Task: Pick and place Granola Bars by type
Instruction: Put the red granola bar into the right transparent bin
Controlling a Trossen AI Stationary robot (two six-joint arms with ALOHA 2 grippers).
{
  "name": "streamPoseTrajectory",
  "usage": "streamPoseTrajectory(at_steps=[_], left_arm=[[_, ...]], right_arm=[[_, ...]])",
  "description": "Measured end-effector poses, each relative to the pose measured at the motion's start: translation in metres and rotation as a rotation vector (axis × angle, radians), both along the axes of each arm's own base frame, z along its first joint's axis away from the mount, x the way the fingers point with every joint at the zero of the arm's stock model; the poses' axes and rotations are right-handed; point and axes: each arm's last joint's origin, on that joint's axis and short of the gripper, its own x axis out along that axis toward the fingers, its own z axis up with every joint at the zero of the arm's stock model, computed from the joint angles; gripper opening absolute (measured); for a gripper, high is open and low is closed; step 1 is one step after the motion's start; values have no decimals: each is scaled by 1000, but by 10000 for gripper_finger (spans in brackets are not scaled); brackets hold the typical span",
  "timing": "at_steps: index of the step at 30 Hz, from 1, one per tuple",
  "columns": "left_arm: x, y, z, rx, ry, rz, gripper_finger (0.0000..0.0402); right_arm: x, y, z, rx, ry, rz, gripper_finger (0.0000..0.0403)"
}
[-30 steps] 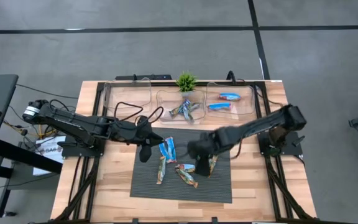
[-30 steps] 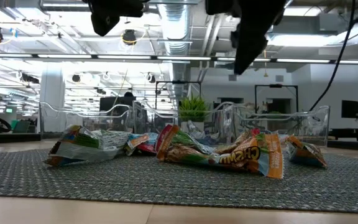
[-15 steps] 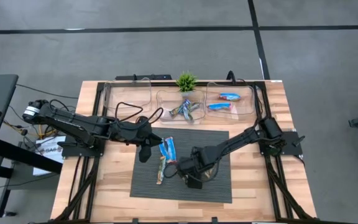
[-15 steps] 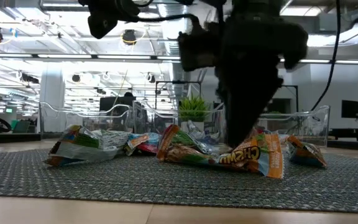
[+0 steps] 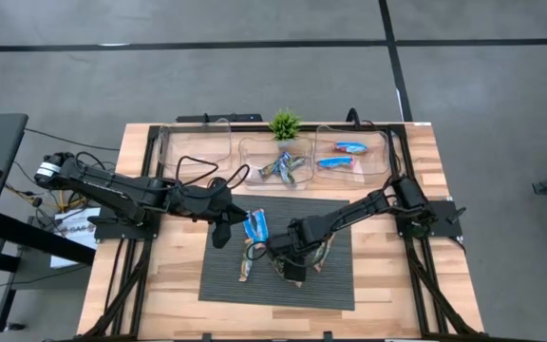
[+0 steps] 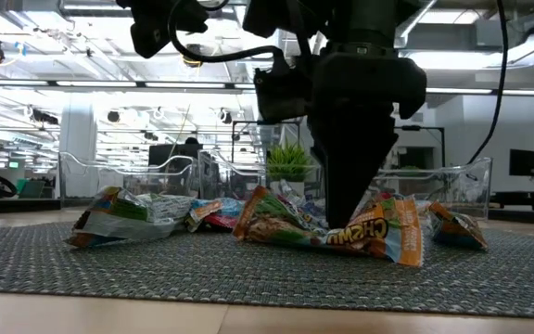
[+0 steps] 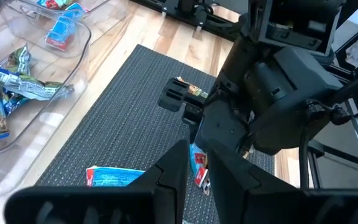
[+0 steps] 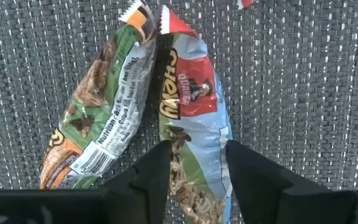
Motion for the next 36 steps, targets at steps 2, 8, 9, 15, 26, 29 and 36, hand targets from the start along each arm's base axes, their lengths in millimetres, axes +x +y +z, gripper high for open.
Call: streamPoseTrajectory(at_steps=[2, 8, 9, 15, 26, 29, 36], left_arm=[[0, 0, 0, 0, 1, 0, 54], [-1, 0, -1, 3, 10, 1, 54], [-1, 0, -1, 4, 14, 1, 54], [-1, 0, -1, 5, 16, 1, 54], [-1, 0, -1, 11, 11, -1, 54], [0, 0, -1, 11, 8, 1, 54], [1, 1, 1, 24, -17, 29, 54]], right_arm=[[0, -1, 0, 0, -1, -3, 133], [1, -5, 0, 11, 3, -11, 81], [2, -5, 0, 12, 3, -12, 70], [2, -7, 2, 20, -1, -40, 9], [8, -30, 32, 41, -123, -162, 2], [4, -41, 49, 17, -157, -213, 1], [-18, -93, 103, -171, -259, -495, 1]])
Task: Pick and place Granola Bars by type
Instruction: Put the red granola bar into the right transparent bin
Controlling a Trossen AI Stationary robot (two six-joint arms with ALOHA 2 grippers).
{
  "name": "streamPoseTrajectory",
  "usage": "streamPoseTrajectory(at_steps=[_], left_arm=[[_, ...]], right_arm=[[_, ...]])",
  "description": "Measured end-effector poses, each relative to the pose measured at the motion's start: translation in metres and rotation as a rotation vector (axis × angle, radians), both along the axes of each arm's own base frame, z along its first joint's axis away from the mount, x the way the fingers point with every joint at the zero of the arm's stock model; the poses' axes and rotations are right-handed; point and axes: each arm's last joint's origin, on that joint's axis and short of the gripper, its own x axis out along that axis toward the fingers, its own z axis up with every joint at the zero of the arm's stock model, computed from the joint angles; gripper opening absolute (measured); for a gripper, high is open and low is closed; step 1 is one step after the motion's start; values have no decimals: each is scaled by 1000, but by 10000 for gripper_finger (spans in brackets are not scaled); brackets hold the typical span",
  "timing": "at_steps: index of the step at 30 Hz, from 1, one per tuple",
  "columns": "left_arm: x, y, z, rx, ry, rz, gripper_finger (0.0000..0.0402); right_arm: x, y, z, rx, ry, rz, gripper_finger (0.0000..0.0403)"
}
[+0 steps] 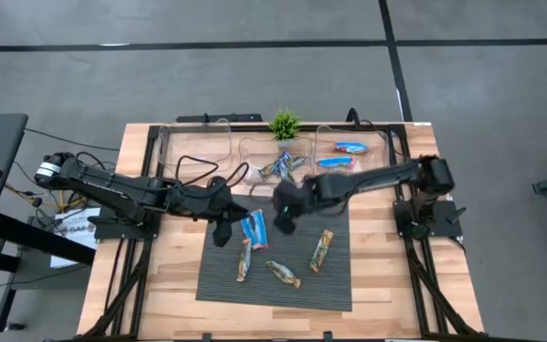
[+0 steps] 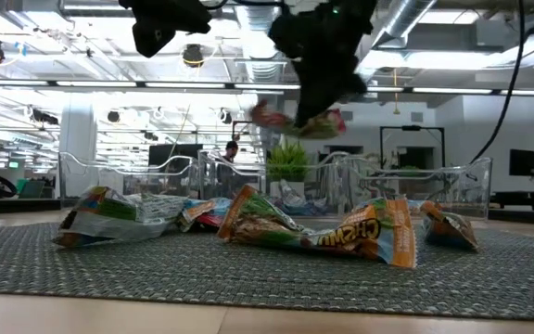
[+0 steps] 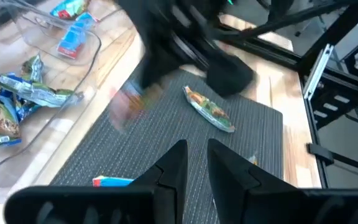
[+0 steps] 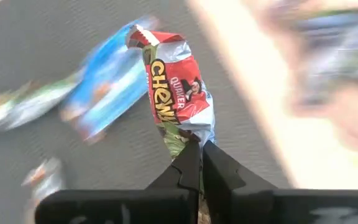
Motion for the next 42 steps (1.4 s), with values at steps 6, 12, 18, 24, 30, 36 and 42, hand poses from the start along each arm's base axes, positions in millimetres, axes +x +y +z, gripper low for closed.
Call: streamPoseTrajectory(at_steps=[6, 12, 18, 24, 30, 36, 42], left_arm=[[2, 0, 4, 23, -47, 3, 54], [7, -1, 15, 71, -165, -29, 54], [10, -3, 25, 100, -268, -82, 54], [10, 3, 23, 111, -249, -26, 54], [10, 6, 22, 100, -240, -8, 54], [10, 7, 22, 100, -235, -7, 54], [8, 7, 16, 69, -174, 6, 54]], right_arm=[[-36, -58, 37, -160, 32, -237, 0], [-80, -111, 55, -221, 187, -407, 0], [-106, -146, 53, -195, 378, -433, 0], [-116, -166, 52, -177, 408, -462, 0], [-122, -174, 52, -165, 422, -489, 12], [-121, -173, 52, -124, 411, -454, 62], [-116, -167, 52, -121, 393, -445, 99]])
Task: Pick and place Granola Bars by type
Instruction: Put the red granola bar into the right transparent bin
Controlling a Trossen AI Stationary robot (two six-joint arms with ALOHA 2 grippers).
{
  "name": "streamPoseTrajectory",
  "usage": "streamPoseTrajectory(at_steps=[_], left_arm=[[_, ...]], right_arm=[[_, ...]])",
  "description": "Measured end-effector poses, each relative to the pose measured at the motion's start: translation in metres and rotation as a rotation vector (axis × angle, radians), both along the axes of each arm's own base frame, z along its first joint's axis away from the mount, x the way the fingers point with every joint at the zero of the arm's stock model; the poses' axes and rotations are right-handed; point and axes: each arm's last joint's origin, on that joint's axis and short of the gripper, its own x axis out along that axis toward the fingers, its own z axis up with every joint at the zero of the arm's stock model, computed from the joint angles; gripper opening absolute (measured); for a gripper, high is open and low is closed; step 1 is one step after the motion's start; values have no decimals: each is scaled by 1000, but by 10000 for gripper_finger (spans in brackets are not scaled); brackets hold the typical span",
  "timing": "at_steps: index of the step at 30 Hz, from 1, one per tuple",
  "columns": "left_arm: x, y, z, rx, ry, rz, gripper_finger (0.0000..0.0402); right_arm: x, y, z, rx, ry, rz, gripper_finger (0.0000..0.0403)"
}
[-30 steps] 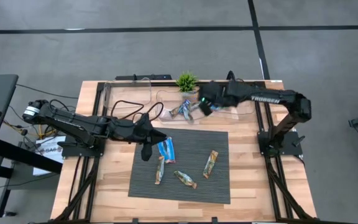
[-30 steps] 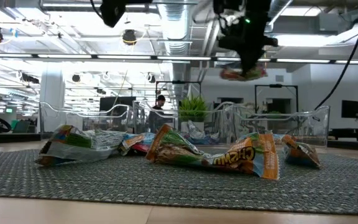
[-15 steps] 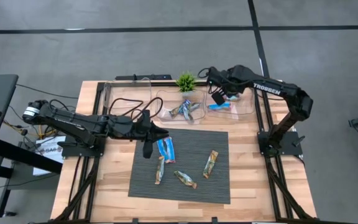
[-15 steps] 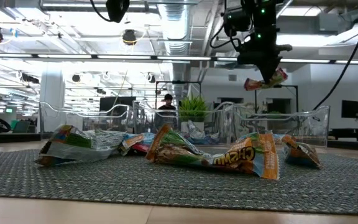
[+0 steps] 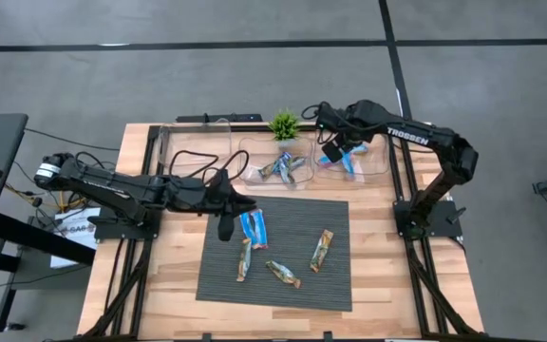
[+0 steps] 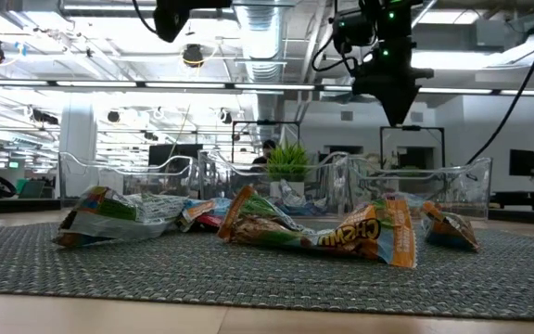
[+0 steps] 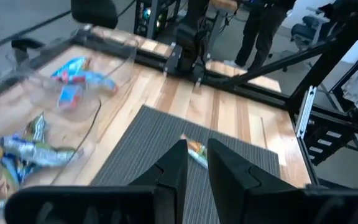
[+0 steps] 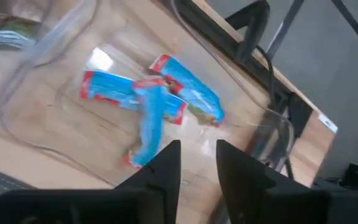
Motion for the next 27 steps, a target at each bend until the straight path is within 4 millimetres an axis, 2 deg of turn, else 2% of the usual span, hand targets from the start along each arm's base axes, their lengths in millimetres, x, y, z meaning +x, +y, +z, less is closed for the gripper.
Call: streamPoseTrajectory(at_steps=[5, 10, 17, 23, 27], left_arm=[[-3, 1, -8, -110, 81, 65, 54], [-3, 3, -19, -334, 137, 231, 54], [18, -3, -46, -540, 215, 316, 54], [31, -8, -71, -664, 345, 296, 54], [40, -11, -77, -700, 351, 246, 69]], right_arm=[[18, 18, 0, 39, -118, 67, 111], [40, 44, 2, 20, -243, 147, 113], [66, 94, 8, 79, -422, 342, 114], [67, 128, 7, 77, -400, 410, 114], [54, 138, 11, 71, -328, 433, 114]])
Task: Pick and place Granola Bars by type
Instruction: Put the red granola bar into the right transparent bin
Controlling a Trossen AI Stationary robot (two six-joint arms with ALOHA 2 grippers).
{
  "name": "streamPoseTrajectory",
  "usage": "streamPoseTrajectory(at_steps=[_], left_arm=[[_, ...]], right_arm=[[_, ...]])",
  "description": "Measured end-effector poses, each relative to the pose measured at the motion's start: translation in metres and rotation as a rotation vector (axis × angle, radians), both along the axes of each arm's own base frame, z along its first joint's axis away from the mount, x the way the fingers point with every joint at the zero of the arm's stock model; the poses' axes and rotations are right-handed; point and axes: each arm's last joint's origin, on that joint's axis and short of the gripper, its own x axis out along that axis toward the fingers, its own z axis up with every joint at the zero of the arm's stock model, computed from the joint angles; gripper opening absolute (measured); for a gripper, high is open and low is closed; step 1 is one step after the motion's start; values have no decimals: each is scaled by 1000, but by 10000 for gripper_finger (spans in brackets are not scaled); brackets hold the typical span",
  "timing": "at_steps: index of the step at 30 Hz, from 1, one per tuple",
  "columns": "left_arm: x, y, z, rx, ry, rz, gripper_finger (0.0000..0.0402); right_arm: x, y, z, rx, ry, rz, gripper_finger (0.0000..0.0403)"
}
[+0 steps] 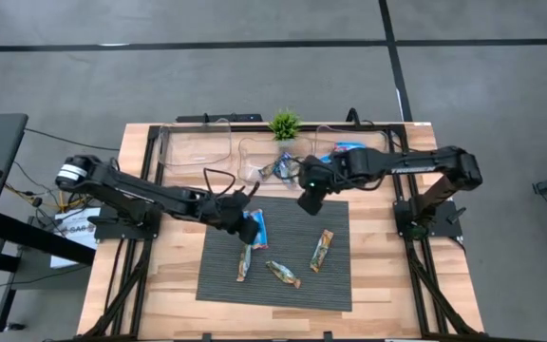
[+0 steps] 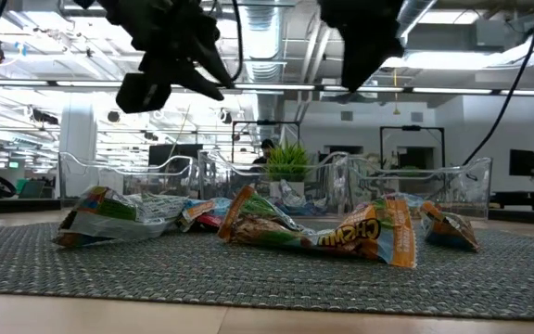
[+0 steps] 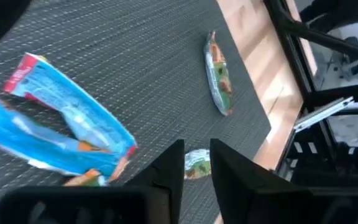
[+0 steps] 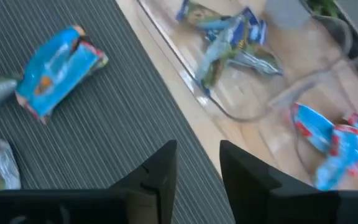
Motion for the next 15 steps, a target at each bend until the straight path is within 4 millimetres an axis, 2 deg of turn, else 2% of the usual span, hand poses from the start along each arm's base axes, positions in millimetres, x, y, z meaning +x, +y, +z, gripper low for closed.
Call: streamPoseTrajectory(at_steps=[3, 8, 11, 15], left_arm=[[5, 0, -4, -15, -6, 21, 103], [10, 3, -16, -46, 38, 108, 166], [14, 4, -25, -98, 69, 181, 181], [21, 4, -37, -121, 144, 246, 178]], right_arm=[[-14, 6, 6, -35, 61, 13, 114], [-47, 13, 29, -99, 70, 42, 114], [-69, 14, 45, -110, 38, 48, 114], [-97, 13, 65, -105, -44, 48, 114]])
